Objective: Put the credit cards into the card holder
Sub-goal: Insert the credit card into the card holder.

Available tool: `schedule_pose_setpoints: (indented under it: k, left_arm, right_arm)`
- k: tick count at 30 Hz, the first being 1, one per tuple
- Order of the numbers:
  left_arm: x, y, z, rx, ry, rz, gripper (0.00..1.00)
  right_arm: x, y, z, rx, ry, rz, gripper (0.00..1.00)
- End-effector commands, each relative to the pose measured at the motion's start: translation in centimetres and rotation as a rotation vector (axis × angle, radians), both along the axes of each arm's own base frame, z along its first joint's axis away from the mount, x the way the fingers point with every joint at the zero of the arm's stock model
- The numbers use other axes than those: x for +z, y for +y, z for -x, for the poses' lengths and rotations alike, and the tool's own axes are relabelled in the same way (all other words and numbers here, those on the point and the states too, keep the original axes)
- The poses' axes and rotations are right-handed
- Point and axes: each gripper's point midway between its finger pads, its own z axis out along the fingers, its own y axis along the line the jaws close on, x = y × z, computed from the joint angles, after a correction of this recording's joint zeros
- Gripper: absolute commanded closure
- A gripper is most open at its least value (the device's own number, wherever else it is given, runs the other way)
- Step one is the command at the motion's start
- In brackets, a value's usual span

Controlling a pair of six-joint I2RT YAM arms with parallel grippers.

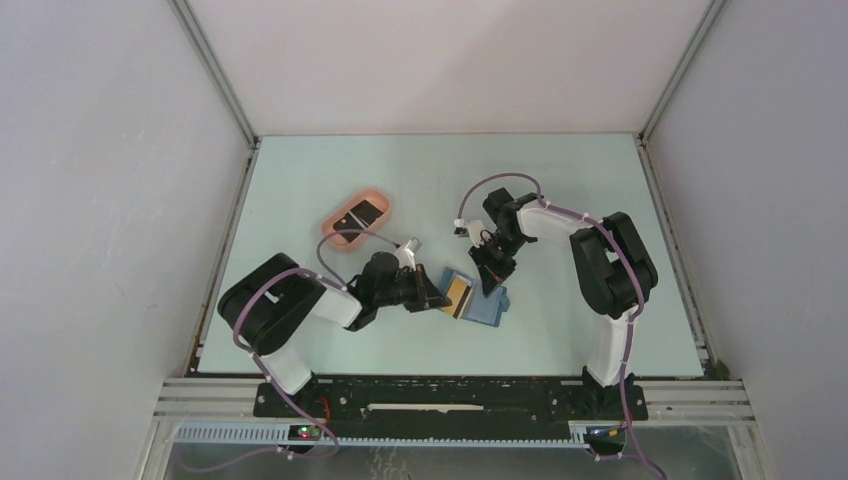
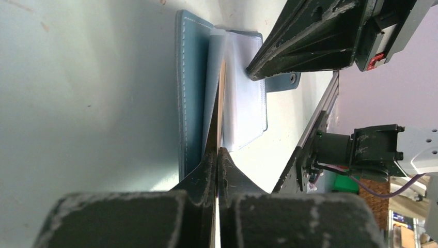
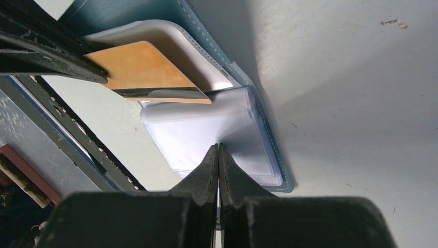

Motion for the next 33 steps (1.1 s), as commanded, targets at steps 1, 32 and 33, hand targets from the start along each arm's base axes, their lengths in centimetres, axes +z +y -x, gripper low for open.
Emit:
schedule_pose_setpoints:
  k: [1,32,33]
  left_arm:
    - [1.3,-0.5,-0.2,-0.089,-0.064,-0.041,1.00]
    - [1.7,-1.0,0.1,-0.245,-0.068,-0.139,1.00]
    - [1.7,-1.0,0.1,-0.247,-0.070,-0.139,1.00]
  right_arm:
    - [0.6,0.5,-0.9,0.027,-0.040,-0.012,0.94]
    - [4.3,0.6,-2.9,0.049,-0.178,-0.169,0.73]
    - [4.6,0.9,-3.0,0.053,-0.187,-0.189,0.70]
